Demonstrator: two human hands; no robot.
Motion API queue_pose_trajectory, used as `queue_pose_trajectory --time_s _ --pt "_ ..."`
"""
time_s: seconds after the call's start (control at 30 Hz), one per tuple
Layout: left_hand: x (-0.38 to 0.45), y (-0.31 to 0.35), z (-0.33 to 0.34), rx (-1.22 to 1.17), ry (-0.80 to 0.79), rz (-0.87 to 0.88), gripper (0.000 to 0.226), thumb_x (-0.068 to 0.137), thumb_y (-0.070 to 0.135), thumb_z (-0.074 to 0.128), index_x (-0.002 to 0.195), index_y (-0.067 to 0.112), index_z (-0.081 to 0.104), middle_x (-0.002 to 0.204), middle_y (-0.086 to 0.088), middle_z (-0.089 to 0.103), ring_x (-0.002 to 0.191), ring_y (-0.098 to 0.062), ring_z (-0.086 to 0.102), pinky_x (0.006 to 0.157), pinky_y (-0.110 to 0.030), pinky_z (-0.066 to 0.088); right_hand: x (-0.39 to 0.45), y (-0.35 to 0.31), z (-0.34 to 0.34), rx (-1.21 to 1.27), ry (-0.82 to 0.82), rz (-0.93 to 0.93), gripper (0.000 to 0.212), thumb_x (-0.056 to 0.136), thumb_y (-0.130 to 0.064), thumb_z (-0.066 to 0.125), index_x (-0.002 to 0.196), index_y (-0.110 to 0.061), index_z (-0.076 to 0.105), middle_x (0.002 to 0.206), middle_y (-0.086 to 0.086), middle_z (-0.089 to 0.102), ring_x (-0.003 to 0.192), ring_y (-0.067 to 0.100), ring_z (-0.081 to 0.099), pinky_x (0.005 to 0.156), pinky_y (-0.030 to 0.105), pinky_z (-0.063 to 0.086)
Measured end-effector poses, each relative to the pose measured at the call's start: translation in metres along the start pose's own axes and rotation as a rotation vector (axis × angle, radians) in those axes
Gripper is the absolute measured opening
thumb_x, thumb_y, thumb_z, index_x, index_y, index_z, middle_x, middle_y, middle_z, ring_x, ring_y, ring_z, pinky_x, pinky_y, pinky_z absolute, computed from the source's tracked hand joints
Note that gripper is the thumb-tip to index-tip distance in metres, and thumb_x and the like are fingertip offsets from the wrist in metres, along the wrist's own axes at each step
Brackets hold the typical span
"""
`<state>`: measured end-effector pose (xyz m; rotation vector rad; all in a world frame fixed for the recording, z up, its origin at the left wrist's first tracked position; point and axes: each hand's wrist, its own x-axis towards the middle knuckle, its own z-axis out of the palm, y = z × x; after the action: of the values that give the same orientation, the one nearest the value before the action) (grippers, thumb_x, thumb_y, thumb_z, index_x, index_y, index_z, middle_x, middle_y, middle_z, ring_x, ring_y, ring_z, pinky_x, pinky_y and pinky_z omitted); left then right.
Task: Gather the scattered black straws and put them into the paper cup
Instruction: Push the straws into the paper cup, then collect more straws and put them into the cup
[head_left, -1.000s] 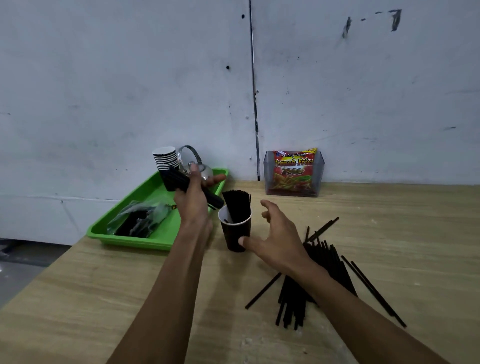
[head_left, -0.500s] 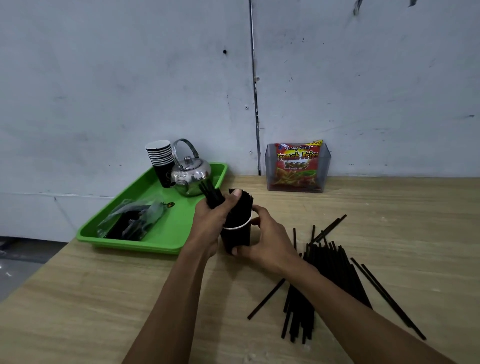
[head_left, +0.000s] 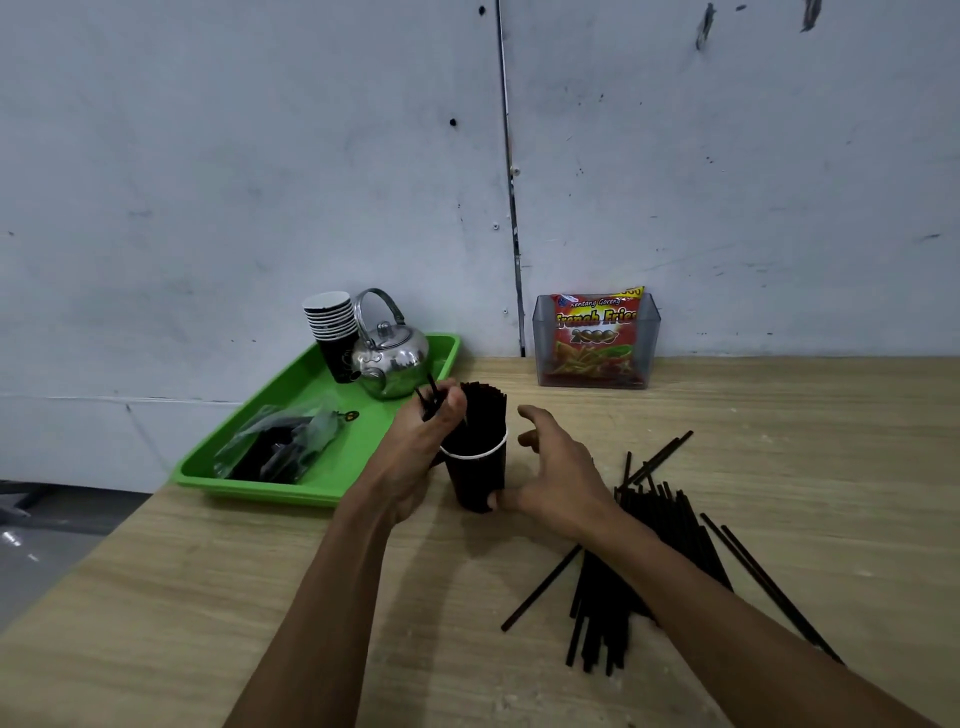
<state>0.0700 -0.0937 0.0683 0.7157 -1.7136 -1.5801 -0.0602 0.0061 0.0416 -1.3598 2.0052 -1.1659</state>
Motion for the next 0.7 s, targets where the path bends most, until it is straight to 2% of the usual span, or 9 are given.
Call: queue_pose_trajectory --time_s 0.07,0.1,0.17,0.23,0.3,0.4,0.57,0.63,0.7 --pt "-0.002 0.007 0.0 -0.037 0.08 0.006 0.108 0.039 0.095 0.058 0.123 0.028 0.055 0.118 0.002 0.065 0.109 -0.01 0.06 0.095 -0.035 0.046 -0.001 -0.002 -0.005 0.006 0.021 -0.012 0.111 0.061 -0.02 0.089 0.152 -0.022 0.024 0.142 0.011 0.05 0.132 0.022 0.045 0.096 0.03 0.041" --pt "-0.002 0.011 -0.001 -0.043 0.115 0.007 0.106 0.051 0.096 0.047 0.133 0.028 0.049 0.129 0.001 0.06 0.118 -0.012 0.056 0.103 -0.041 0.042 -0.001 -0.003 -0.008 0.013 0.029 -0.014 0.111 0.062 -0.019 0.089 0.152 -0.023 0.024 0.142 0.011 0.049 0.132 0.022 0.044 0.096 0.03 0.041" --pt "-0.004 0.021 -0.002 -0.009 0.165 0.026 0.092 0.073 0.084 0.023 0.147 0.031 0.036 0.144 0.001 0.051 0.132 -0.014 0.046 0.111 -0.046 0.031 -0.003 -0.004 -0.011 0.018 0.042 -0.019 0.109 0.064 -0.02 0.088 0.152 -0.023 0.024 0.142 0.009 0.049 0.132 0.023 0.044 0.094 0.029 0.04" --pt "-0.007 0.028 -0.001 0.134 0.14 0.032 0.088 0.081 0.079 0.011 0.151 0.03 0.031 0.153 0.007 0.04 0.141 -0.008 0.032 0.117 -0.042 0.02 -0.005 -0.004 -0.014 0.009 0.058 -0.032 0.106 0.066 -0.021 0.087 0.152 -0.023 0.025 0.142 0.009 0.05 0.131 0.023 0.045 0.092 0.028 0.039" --pt "-0.013 0.028 0.001 0.274 0.055 0.003 0.094 0.082 0.078 0.004 0.15 0.022 0.036 0.153 0.016 0.031 0.136 0.006 0.019 0.113 -0.03 0.008 -0.009 -0.005 -0.016 -0.005 0.073 -0.046 0.104 0.068 -0.022 0.085 0.152 -0.023 0.025 0.141 0.009 0.05 0.131 0.023 0.045 0.093 0.028 0.038" --pt "-0.02 0.027 0.003 0.334 0.04 -0.002 0.096 0.077 0.074 0.006 0.151 0.019 0.034 0.157 0.013 0.026 0.13 0.009 0.019 0.107 -0.023 0.008 -0.015 -0.006 -0.02 -0.024 0.086 -0.062 0.1 0.071 -0.023 0.083 0.152 -0.024 0.025 0.142 0.008 0.05 0.132 0.022 0.045 0.093 0.028 0.038" --pt "-0.019 0.024 -0.002 0.345 0.078 0.033 0.105 0.072 0.088 0.008 0.153 0.025 0.029 0.16 0.012 0.024 0.139 0.007 0.016 0.118 -0.03 0.004 -0.03 -0.007 -0.034 -0.043 0.146 -0.093 0.096 0.072 -0.026 0.083 0.15 -0.026 0.028 0.139 0.004 0.051 0.13 0.019 0.045 0.096 0.029 0.039" --pt "-0.021 0.03 0.001 0.324 0.171 0.17 0.091 0.083 0.08 0.01 0.15 0.024 0.036 0.153 0.014 0.035 0.137 0.004 0.028 0.114 -0.026 0.016 -0.037 -0.004 -0.047 -0.039 0.197 -0.096 0.091 0.072 -0.027 0.083 0.148 -0.028 0.033 0.135 0.003 0.054 0.127 0.018 0.048 0.099 0.037 0.045" --pt "-0.027 0.042 0.008 0.346 0.283 0.316 0.071 0.095 0.067 0.016 0.132 0.021 0.055 0.128 0.014 0.054 0.115 0.004 0.047 0.098 -0.021 0.031 -0.045 0.001 -0.061 -0.031 0.242 -0.086 0.085 0.073 -0.027 0.083 0.145 -0.028 0.038 0.13 0.001 0.056 0.121 0.016 0.051 0.098 0.04 0.048"
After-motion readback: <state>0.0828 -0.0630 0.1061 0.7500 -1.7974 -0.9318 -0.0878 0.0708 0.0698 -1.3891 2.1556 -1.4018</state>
